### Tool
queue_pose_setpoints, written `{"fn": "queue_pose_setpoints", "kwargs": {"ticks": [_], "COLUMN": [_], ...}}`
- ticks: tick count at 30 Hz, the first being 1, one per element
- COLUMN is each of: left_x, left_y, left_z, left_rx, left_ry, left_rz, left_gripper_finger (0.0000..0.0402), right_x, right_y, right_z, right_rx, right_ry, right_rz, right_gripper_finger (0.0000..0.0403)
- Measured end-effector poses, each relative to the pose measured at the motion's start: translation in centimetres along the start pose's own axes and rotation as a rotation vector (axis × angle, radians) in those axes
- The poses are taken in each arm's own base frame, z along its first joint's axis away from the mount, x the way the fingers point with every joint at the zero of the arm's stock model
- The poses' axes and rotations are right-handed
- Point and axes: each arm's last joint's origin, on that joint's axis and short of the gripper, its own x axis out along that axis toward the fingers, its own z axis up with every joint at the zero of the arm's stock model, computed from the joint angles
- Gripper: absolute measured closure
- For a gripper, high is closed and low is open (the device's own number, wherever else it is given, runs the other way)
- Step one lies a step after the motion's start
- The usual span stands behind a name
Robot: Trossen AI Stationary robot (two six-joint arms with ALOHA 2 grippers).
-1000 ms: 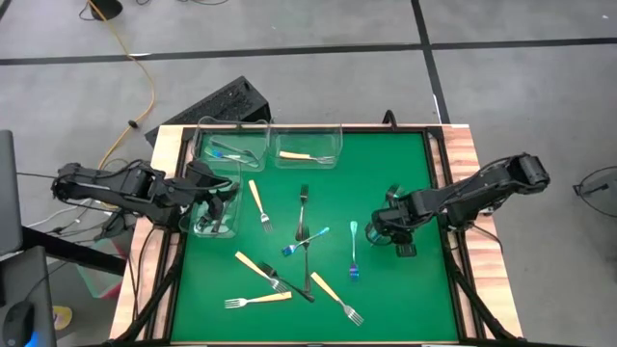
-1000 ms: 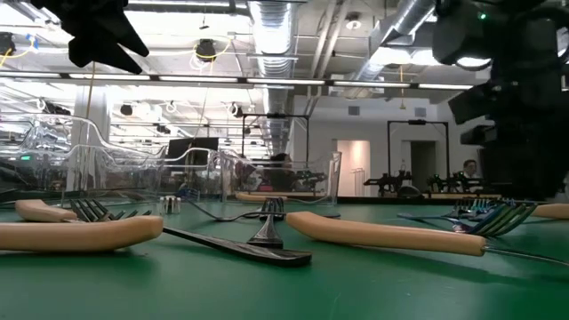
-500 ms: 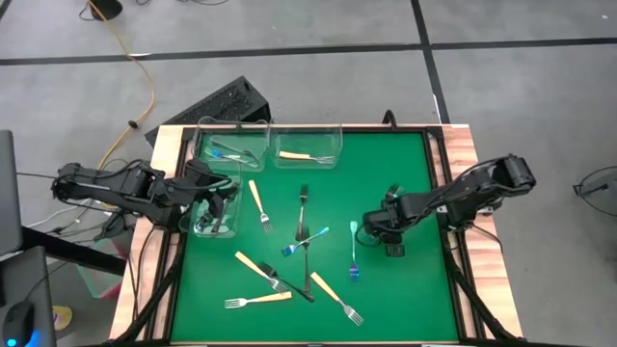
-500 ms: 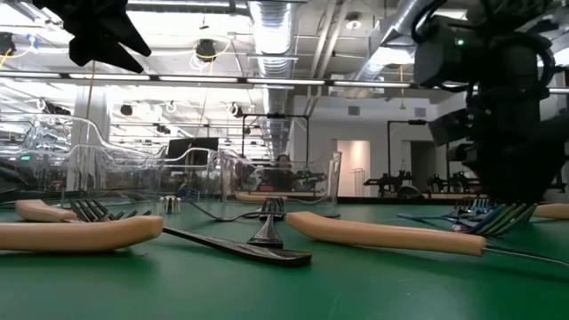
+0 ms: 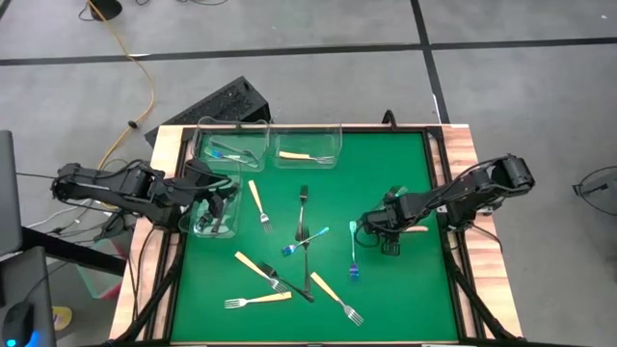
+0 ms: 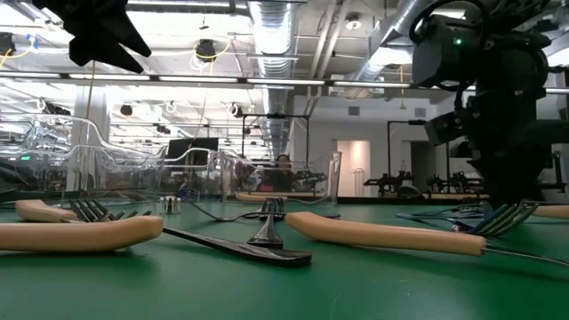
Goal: Sort silverware by color (type)
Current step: Put the yellow fork into the top right transparent bin
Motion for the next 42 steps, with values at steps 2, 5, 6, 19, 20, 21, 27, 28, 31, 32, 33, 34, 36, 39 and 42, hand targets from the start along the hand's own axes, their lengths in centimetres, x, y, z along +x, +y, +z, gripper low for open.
{"fn": "queue_pose_setpoints", "kwargs": {"ticks": [2,5,6,19,20,21,27,28,31,32,33,34,36,39,42], "left_x": [0.0,0.0,0.0,0.0,0.0,0.0,0.0,0.0,0.0,0.0,0.0,0.0,0.0,0.0,0.0], "left_y": [0.0,0.0,0.0,0.0,0.0,0.0,0.0,0.0,0.0,0.1,0.1,0.1,0.1,0.2,0.2], "left_z": [0.0,0.0,0.0,0.0,0.0,0.0,0.0,0.0,0.0,0.0,-0.1,-0.1,0.0,-0.1,-0.1], "left_rx": [0.000,0.001,0.000,0.001,0.001,0.001,0.002,0.002,0.005,0.007,0.008,0.008,0.009,0.012,0.018], "left_ry": [0.000,0.000,-0.001,-0.001,-0.001,-0.001,-0.003,-0.004,-0.001,0.001,0.002,0.001,-0.004,-0.009,-0.010], "left_rz": [0.000,0.001,0.001,0.002,0.002,0.002,0.006,0.006,0.008,0.009,0.012,0.013,0.019,0.031,0.034], "left_gripper_finger": [0.0168,0.0168,0.0168,0.0168,0.0168,0.0168,0.0168,0.0168,0.0168,0.0168,0.0168,0.0168,0.0168,0.0168,0.0168], "right_x": [-0.4,-1.1,-1.4,-8.7,-9.3,-10.0,-13.3,-13.8,-15.1,-15.5,-15.8,-16.2,-16.8,-17.6,-18.1], "right_y": [0.1,0.2,0.2,-1.0,-1.3,-1.7,-4.9,-5.5,-7.3,-7.9,-8.5,-9.0,-10.2,-11.9,-13.2], "right_z": [-0.1,-0.3,-0.4,2.6,3.2,3.7,6.2,6.5,7.4,7.7,8.0,8.4,9.0,10.4,12.2], "right_rx": [0.023,0.063,0.079,0.155,0.155,0.154,0.181,0.192,0.199,0.202,0.207,0.209,0.218,0.209,0.179], "right_ry": [-0.020,-0.057,-0.063,-0.407,-0.445,-0.485,-0.702,-0.742,-0.852,-0.895,-0.938,-0.984,-1.043,-1.100,-1.097], "right_rz": [0.011,0.029,0.043,0.146,0.148,0.150,0.122,0.117,0.119,0.121,0.123,0.125,0.121,0.093,0.052], "right_gripper_finger": [0.0391,0.0391,0.0393,0.0396,0.0396,0.0396,0.0396,0.0396,0.0396,0.0396,0.0396,0.0396,0.0396,0.0396,0.0396]}}
